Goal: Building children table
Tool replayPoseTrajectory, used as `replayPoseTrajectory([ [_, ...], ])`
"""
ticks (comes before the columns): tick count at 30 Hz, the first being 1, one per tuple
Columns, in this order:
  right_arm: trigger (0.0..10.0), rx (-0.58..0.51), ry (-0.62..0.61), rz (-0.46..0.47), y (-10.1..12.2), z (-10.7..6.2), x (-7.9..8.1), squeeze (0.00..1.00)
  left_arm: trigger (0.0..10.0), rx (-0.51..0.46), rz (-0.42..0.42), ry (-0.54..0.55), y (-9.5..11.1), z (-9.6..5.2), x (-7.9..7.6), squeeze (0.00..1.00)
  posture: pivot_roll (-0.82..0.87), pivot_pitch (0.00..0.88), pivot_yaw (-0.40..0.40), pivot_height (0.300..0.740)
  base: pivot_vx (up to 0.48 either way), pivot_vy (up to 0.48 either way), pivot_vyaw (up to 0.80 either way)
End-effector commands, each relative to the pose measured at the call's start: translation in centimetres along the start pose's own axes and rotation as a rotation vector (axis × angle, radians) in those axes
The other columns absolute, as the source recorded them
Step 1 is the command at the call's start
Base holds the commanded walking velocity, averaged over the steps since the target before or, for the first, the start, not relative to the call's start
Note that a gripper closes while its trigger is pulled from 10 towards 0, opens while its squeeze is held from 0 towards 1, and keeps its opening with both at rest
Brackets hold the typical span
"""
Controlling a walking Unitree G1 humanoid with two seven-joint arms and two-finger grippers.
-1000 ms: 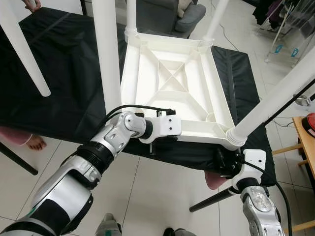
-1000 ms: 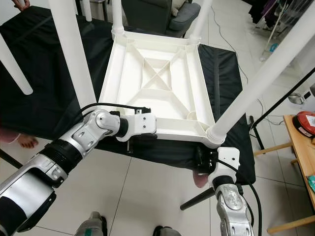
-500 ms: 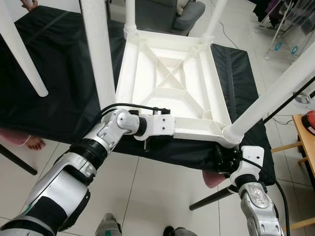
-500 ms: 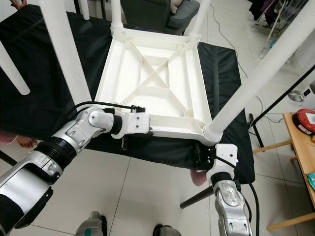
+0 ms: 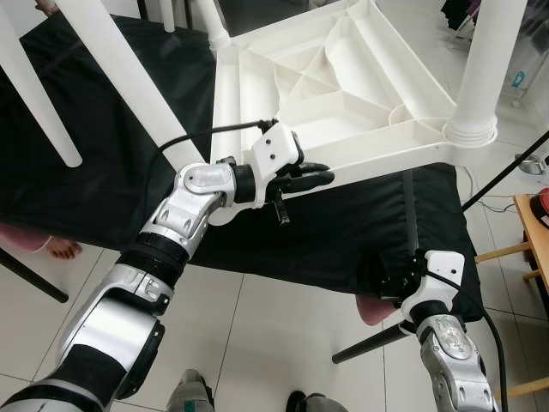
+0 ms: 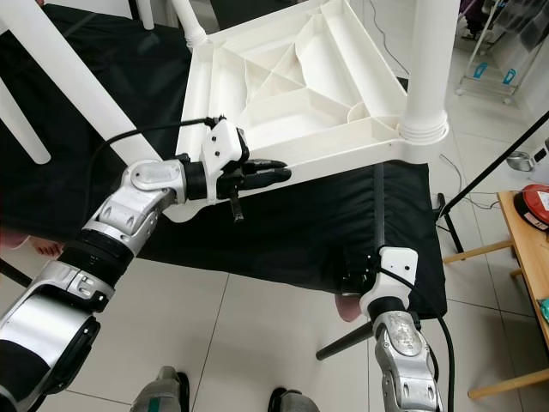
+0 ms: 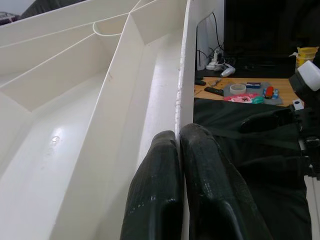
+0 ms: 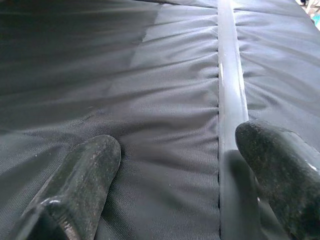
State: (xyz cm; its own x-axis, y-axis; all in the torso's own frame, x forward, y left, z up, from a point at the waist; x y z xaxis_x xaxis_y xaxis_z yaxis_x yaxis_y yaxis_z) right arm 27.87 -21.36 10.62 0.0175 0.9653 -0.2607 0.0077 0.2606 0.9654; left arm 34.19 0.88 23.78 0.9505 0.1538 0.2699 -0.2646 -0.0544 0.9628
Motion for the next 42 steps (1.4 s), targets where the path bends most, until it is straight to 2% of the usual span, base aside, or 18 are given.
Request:
replayPoseTrajectory([
  [1,10.0,0.045,0.02,0.005,-0.9,-0.1,0.2,0.0,0.0,-0.167,0.043,-0.182,3.6,0.7,-1.8,0.0,0.13,0.134,-0.073,0.74,0.0,0.0,0.0],
  [4,10.0,0.035,0.012,0.0,-0.6,0.4,-0.1,0.0,0.0,-0.197,0.024,-0.208,4.1,0.7,-2.3,0.0,0.13,0.133,-0.072,0.74,0.0,0.0,0.0],
  [7,10.0,0.001,0.004,-0.003,0.4,1.3,-0.3,0.0,0.0,-0.246,-0.009,-0.261,4.9,0.8,-3.6,0.0,0.13,0.133,-0.071,0.74,0.0,0.0,0.0],
  [10,10.0,-0.019,0.001,-0.008,1.0,1.9,-0.5,0.0,0.0,-0.257,-0.003,-0.278,5.0,1.0,-4.3,0.0,0.13,0.131,-0.072,0.74,0.0,0.0,0.0],
  [12,10.0,-0.049,0.001,-0.012,2.0,2.8,-0.6,0.0,0.0,-0.246,0.021,-0.3,4.9,1.7,-5.4,0.0,0.13,0.13,-0.073,0.74,0.0,0.0,0.0],
  [18,10.0,-0.071,0.014,-0.016,2.7,3.9,-0.4,0.0,0.0,-0.233,0.031,-0.327,4.5,2.8,-6.8,0.0,0.13,0.13,-0.074,0.74,0.0,0.0,0.0],
  [21,10.0,-0.077,0.022,-0.016,2.9,4.2,-0.1,0.0,0.0,-0.263,0.002,-0.344,4.9,3.2,-7.6,0.0,0.14,0.131,-0.073,0.74,0.0,0.0,0.0],
  [22,10.0,-0.081,0.026,-0.017,3.0,4.4,0.0,0.0,0.0,-0.304,-0.033,-0.355,5.6,3.5,-8.1,0.0,0.14,0.134,-0.071,0.74,0.0,0.0,0.0],
  [25,10.0,-0.082,0.027,-0.018,3.0,4.5,0.1,0.0,0.0,-0.32,-0.048,-0.359,6.0,3.6,-8.3,0.0,0.14,0.134,-0.071,0.74,0.0,0.0,0.0],
  [26,10.0,-0.094,0.018,-0.03,3.4,4.8,-0.1,0.0,0.0,-0.383,-0.092,-0.358,7.2,3.7,-8.3,0.0,0.14,0.137,-0.07,0.74,0.0,0.0,0.0],
  [27,10.0,-0.1,0.013,-0.038,3.5,4.8,-0.3,0.0,0.0,-0.402,-0.103,-0.357,7.6,3.7,-8.3,0.0,0.14,0.137,-0.07,0.74,0.0,0.0,0.0],
  [31,10.0,-0.119,-0.012,-0.051,4.1,5.1,-0.8,0.0,0.0,-0.431,-0.119,-0.363,8.2,3.6,-8.3,0.0,0.14,0.139,-0.068,0.74,0.0,0.0,0.0],
  [33,10.0,-0.168,-0.04,-0.055,5.7,5.6,-1.6,0.0,0.0,-0.467,-0.139,-0.364,9.0,3.5,-8.3,0.0,0.14,0.14,-0.068,0.74,0.0,0.0,0.0],
  [36,10.0,-0.187,-0.049,-0.056,6.3,5.7,-1.8,0.0,0.0,-0.478,-0.146,-0.364,9.2,3.5,-8.3,0.0,0.14,0.14,-0.067,0.74,0.0,0.0,0.0],
  [38,10.0,-0.269,-0.058,-0.066,9.0,6.3,-2.2,0.0,0.0,-0.501,-0.172,-0.335,9.5,3.8,-8.1,0.0,0.14,0.14,-0.066,0.74,0.0,0.0,0.0],
  [39,10.0,-0.269,-0.058,-0.066,9.0,6.3,-2.2,0.0,0.0,-0.501,-0.172,-0.335,9.5,3.8,-8.1,0.0,0.14,0.14,-0.066,0.74,0.0,0.0,0.0],
  [42,10.0,-0.379,-0.053,-0.076,12.7,7.0,-2.2,0.0,0.0,-0.534,-0.225,-0.246,9.8,4.3,-7.2,0.0,0.14,0.142,-0.065,0.74,0.0,0.0,0.0],
])
Point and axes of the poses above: a point about 5 cm out from each wrist's last joint towards the gripper, its own z axis pointing out of the wrist towards the gripper, its own y axis along the axis of the wrist's last joint, x = y × z, the point moved 3 cm from there along z, pointing out of the wrist towards the gripper, and after that the axes turned 9 degrees about -z, right-handed, at the moved point
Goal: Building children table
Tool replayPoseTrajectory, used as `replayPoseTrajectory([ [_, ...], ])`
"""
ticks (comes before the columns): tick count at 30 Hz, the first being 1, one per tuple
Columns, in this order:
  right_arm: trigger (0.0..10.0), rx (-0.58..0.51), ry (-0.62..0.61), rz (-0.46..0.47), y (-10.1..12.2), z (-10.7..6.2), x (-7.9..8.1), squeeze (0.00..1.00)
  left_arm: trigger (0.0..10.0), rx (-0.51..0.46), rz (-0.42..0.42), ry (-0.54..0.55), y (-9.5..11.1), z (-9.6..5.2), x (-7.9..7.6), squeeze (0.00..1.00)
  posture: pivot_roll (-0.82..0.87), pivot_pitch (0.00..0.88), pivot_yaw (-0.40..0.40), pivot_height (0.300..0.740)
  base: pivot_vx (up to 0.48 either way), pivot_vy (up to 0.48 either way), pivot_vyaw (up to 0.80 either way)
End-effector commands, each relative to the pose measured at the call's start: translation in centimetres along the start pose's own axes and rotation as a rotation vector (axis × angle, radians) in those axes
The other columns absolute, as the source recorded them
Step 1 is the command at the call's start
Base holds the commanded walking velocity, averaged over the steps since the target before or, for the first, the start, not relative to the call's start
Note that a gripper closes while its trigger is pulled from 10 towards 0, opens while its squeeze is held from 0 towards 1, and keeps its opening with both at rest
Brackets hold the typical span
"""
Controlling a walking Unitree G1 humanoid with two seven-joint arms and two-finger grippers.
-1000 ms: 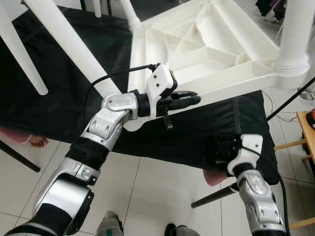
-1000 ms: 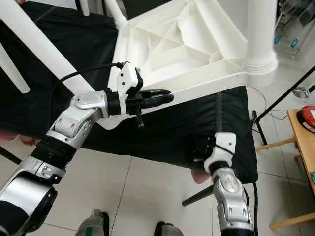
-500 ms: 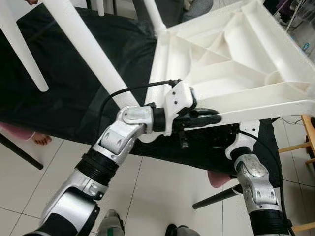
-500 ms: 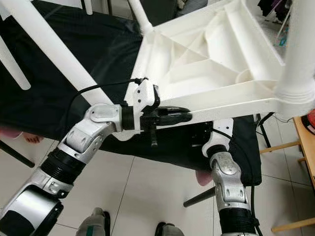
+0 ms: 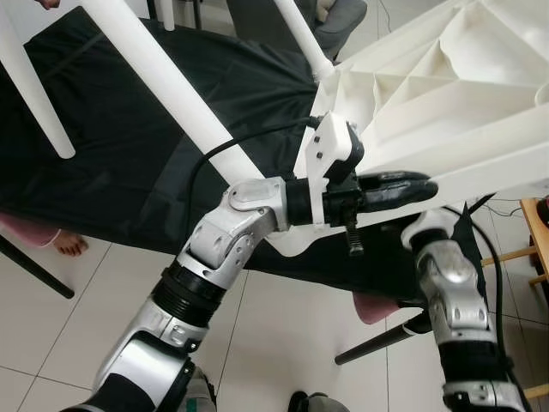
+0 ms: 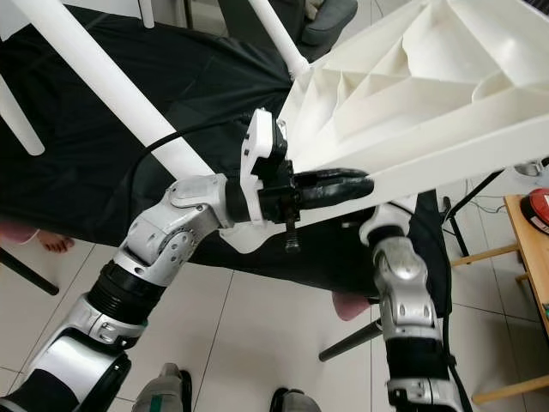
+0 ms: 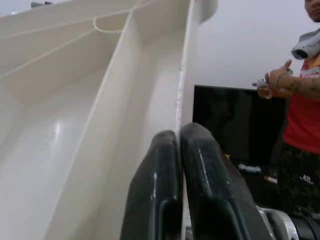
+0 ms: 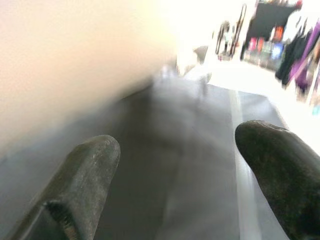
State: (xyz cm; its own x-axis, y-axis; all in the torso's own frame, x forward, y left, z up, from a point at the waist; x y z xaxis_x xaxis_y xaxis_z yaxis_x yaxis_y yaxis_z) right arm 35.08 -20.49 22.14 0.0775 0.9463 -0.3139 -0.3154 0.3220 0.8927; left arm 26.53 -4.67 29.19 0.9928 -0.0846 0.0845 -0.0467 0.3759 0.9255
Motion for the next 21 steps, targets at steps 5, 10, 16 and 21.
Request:
replayPoseTrajectory([
  [5,10.0,-0.162,0.019,-0.003,4.9,1.9,0.4,0.0,0.0,-0.156,-0.044,0.1,2.0,1.2,0.9,0.0,0.14,0.142,-0.065,0.74,0.0,0.0,0.0],
  [10,10.0,-0.217,0.049,0.0,6.7,2.4,1.2,0.0,0.0,-0.17,-0.084,0.148,1.7,0.7,1.5,0.0,0.14,0.146,-0.07,0.74,0.0,0.0,0.0],
  [16,10.0,-0.19,0.069,0.0,5.8,2.2,1.7,0.0,4.4,-0.099,-0.144,0.264,-0.1,-0.7,2.8,0.0,0.14,0.146,-0.07,0.74,0.0,0.0,0.0],
  [21,10.0,-0.107,0.07,-0.007,3.3,1.3,2.0,0.0,8.5,-0.028,-0.2,0.385,-1.8,-2.3,4.0,0.0,0.14,0.154,-0.066,0.74,0.0,0.0,0.0],
])
Point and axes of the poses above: a point about 5 cm out from each wrist's last joint towards the gripper, its own z axis pointing out of the wrist towards the gripper, its own y axis along the axis of the wrist's last joint, x = y × z, the point moved 3 cm from there along z, pointing out of the wrist towards the gripper, and after that the axes turned 9 degrees about -z, right-handed, at the moved point
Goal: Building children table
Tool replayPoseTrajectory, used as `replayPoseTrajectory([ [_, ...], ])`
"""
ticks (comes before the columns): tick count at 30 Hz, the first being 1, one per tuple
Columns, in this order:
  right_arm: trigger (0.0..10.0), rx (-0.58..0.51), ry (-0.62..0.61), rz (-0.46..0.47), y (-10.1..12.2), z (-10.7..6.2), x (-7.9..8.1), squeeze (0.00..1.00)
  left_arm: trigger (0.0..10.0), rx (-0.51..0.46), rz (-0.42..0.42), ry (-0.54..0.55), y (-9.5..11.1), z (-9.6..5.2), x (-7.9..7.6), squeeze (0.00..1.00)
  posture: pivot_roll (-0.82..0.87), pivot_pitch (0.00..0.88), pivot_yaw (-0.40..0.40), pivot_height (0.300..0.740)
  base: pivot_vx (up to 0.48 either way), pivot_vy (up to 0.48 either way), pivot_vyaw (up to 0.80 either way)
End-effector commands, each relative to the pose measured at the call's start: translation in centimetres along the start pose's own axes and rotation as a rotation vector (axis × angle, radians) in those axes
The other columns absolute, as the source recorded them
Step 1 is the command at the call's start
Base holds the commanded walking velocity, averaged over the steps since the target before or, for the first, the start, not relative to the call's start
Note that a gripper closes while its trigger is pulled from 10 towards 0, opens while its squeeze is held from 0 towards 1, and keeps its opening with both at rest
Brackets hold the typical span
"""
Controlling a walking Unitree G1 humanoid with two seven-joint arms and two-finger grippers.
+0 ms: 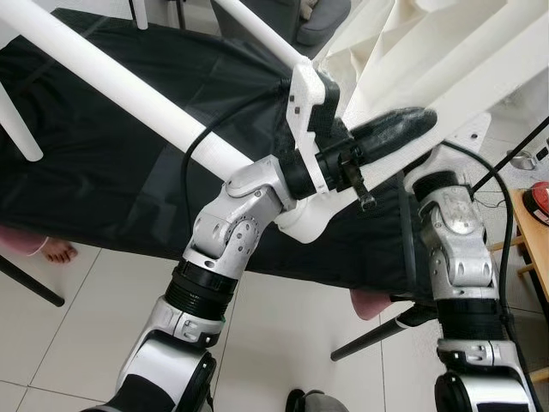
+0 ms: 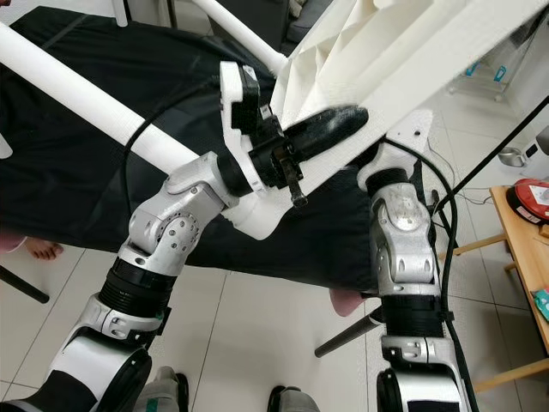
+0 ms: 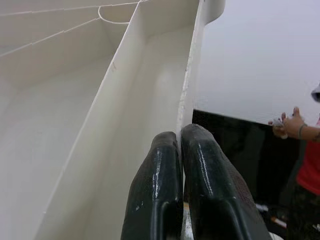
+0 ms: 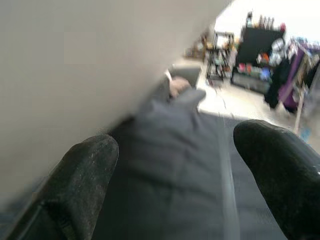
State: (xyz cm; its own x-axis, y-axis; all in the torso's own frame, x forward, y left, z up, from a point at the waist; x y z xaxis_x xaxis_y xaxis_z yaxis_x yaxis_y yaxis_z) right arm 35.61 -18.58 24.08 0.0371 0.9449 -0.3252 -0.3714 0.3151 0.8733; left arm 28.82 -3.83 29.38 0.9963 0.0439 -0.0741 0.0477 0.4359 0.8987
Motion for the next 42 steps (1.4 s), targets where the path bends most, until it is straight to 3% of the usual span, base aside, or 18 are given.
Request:
replayPoseTrajectory([
  [1,10.0,-0.037,0.027,-0.012,0.9,0.1,0.8,0.0,10.0,0.037,-0.13,0.243,-2.0,-1.5,2.6,0.0,0.15,0.156,-0.06,0.74,0.0,0.0,0.0],
  [2,10.0,-0.037,0.027,-0.012,0.9,0.1,0.8,0.0,10.0,0.037,-0.13,0.243,-2.0,-1.5,2.6,0.0,0.15,0.156,-0.06,0.74,0.0,0.0,0.0],
  [3,10.0,-0.026,0.02,-0.014,0.6,0.0,0.6,0.0,9.1,0.025,-0.174,0.296,-2.0,-2.2,3.2,0.0,0.15,0.156,-0.06,0.74,0.0,0.0,0.0],
  [5,10.0,-0.025,0.017,-0.015,0.6,0.0,0.6,0.0,9.1,0.016,-0.184,0.311,-1.9,-2.4,3.4,0.0,0.15,0.156,-0.06,0.74,0.0,0.0,0.0],
  [6,10.0,-0.032,0.01,-0.016,0.8,0.1,0.4,0.0,4.6,-0.001,-0.206,0.312,-1.7,-2.6,3.5,0.0,0.15,0.156,-0.06,0.74,0.0,0.0,0.0],
  [7,10.0,-0.032,0.01,-0.016,0.8,0.1,0.4,0.0,4.6,-0.001,-0.206,0.312,-1.7,-2.6,3.5,0.0,0.15,0.156,-0.06,0.74,0.0,0.0,0.0],
  [8,10.0,-0.044,0.004,-0.019,1.1,0.3,0.3,0.0,3.7,-0.018,-0.23,0.302,-1.5,-2.7,3.4,0.0,0.15,0.157,-0.059,0.74,0.0,0.0,0.0],
  [9,10.0,-0.056,0.001,-0.024,1.4,0.5,0.2,0.0,0.0,-0.03,-0.243,0.289,-1.3,-2.8,3.2,0.0,0.15,0.157,-0.059,0.74,0.0,0.0,0.0],
  [14,10.0,-0.101,-0.003,-0.031,2.6,1.0,-0.1,0.0,0.0,-0.042,-0.261,0.268,-1.2,-2.9,3.0,0.0,0.15,0.156,-0.062,0.74,0.0,0.0,0.0],
  [17,10.0,-0.168,0.0,-0.025,4.6,1.6,-0.2,0.0,0.0,-0.041,-0.275,0.267,-1.4,-2.9,3.0,0.0,0.15,0.154,-0.065,0.74,0.0,0.0,0.0],
  [18,10.0,-0.194,0.004,-0.021,5.3,1.8,-0.2,0.0,1.7,-0.04,-0.282,0.266,-1.4,-2.9,3.0,0.0,0.15,0.154,-0.065,0.74,0.0,0.0,0.0],
  [19,10.0,-0.217,0.017,-0.02,6.0,1.9,0.0,0.0,9.0,-0.044,-0.296,0.278,-1.4,-3.0,3.2,0.0,0.15,0.154,-0.065,0.74,0.0,0.0,0.0],
  [20,10.0,-0.238,0.035,-0.021,6.7,2.0,0.3,0.0,10.0,-0.055,-0.315,0.294,-1.3,-3.2,3.5,0.0,0.15,0.154,-0.065,0.74,0.0,0.0,0.0],
  [25,10.0,-0.29,0.089,-0.036,8.0,2.0,1.3,0.0,10.0,-0.101,-0.405,0.387,-1.0,-4.2,5.2,0.0,0.15,0.15,-0.065,0.74,0.0,0.0,0.0],
  [32,10.0,-0.307,0.1,-0.04,8.5,2.0,1.5,0.0,10.0,-0.15,-0.466,0.444,-0.9,-5.1,6.3,0.0,0.15,0.147,-0.064,0.74,0.0,0.0,0.0],
  [33,10.0,-0.31,0.101,-0.042,8.6,2.0,1.5,0.0,10.0,-0.165,-0.476,0.467,-1.0,-5.5,6.7,0.44,0.15,0.145,-0.065,0.74,0.0,0.0,0.0],
  [34,10.0,-0.31,0.103,-0.043,8.6,2.1,1.5,0.0,10.0,-0.172,-0.486,0.482,-1.0,-5.9,7.0,1.0,0.15,0.145,-0.065,0.74,0.0,0.0,0.0],
  [42,10.0,-0.281,0.102,-0.045,7.9,1.9,1.6,0.0,10.0,-0.187,-0.44,0.511,-0.6,-6.7,7.6,1.0,0.15,0.145,-0.065,0.74,0.0,0.0,0.0],
])
Point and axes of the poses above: a point about 5 cm out from each wrist's last joint towards the gripper, its own z axis pointing out of the wrist towards the gripper, its own y axis along the axis of the wrist's last joint, x = y × z, the point moved 3 cm from there along z, pointing out of the wrist towards the gripper, and after that the axes turned 9 degrees about -z, right-handed, at the moved point
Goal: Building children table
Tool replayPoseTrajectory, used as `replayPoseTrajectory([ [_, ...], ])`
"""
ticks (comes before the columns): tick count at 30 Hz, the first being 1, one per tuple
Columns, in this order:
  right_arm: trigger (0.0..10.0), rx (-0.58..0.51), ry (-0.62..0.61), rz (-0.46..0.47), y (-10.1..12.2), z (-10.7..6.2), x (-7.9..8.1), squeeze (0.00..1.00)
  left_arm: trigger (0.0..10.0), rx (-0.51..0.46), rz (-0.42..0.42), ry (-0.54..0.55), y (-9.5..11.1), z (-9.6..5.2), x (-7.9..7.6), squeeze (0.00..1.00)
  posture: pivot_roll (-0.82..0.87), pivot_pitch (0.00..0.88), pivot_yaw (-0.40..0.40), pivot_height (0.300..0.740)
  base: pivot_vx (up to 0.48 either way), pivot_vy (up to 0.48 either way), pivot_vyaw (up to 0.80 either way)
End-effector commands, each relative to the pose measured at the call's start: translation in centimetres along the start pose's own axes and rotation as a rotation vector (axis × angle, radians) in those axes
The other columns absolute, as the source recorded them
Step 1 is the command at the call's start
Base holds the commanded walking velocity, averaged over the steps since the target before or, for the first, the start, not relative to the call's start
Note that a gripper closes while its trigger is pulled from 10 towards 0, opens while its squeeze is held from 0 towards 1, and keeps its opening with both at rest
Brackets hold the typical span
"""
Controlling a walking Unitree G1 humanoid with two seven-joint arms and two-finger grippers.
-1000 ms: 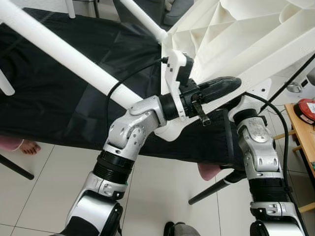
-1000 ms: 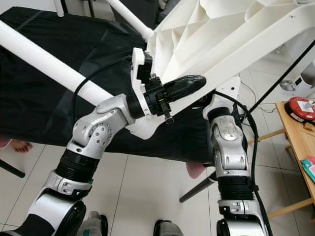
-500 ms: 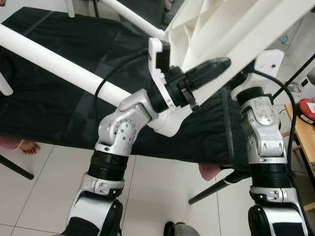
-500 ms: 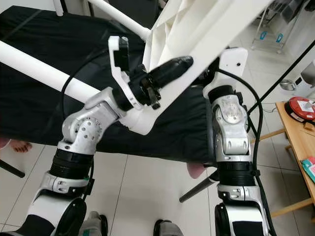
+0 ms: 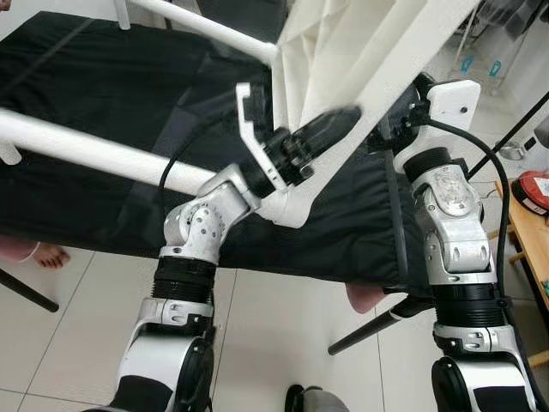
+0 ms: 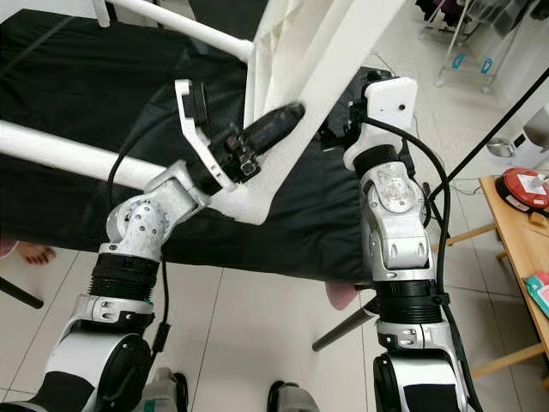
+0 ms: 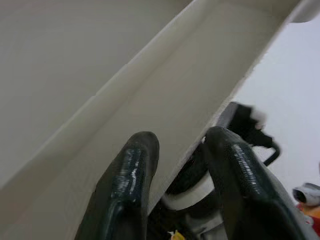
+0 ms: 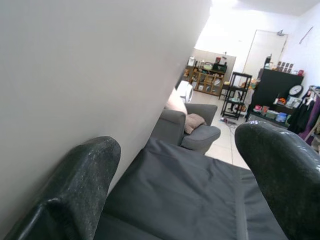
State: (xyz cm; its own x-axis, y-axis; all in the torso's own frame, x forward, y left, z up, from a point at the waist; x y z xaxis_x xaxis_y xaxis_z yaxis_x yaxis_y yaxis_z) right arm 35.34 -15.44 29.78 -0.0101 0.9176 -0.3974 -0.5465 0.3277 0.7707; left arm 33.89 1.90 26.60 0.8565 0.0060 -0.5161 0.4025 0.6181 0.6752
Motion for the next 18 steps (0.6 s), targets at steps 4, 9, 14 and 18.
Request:
replayPoseTrajectory([
  [4,10.0,-0.075,0.02,0.003,1.6,0.1,0.5,0.0,10.0,-0.057,0.073,0.305,1.0,-0.6,2.5,0.0,0.15,0.145,-0.065,0.74,0.0,0.0,0.0],
  [9,10.0,-0.071,0.021,0.003,1.5,0.1,0.5,0.0,10.0,-0.071,0.115,0.351,1.8,-1.3,3.0,0.0,0.15,0.14,-0.062,0.74,0.0,0.0,0.0],
  [14,10.0,-0.062,0.019,0.003,1.3,-0.1,0.5,0.0,10.0,-0.055,0.271,0.464,2.7,-3.0,3.7,0.0,0.15,0.148,-0.062,0.74,0.0,0.0,0.0],
  [18,10.0,-0.056,0.019,0.005,1.1,-0.2,0.5,0.0,10.0,0.008,0.405,0.487,2.4,-3.6,3.4,0.0,0.15,0.149,-0.063,0.74,0.0,0.0,0.0],
])
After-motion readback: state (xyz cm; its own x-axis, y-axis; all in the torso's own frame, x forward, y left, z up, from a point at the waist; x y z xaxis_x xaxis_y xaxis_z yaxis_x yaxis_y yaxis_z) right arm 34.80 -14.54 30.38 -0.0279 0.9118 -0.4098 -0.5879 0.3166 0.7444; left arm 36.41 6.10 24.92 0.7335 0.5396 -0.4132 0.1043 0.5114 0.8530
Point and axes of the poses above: a point about 5 cm out from each wrist's last joint towards the gripper, its own z axis pointing out of the wrist towards the gripper, its own y axis along the axis of the wrist's last joint, x = y × z, the point moved 3 cm from there along z, pointing out of the wrist towards the gripper, and after that the axes turned 9 degrees about -z, right-handed, at the moved point
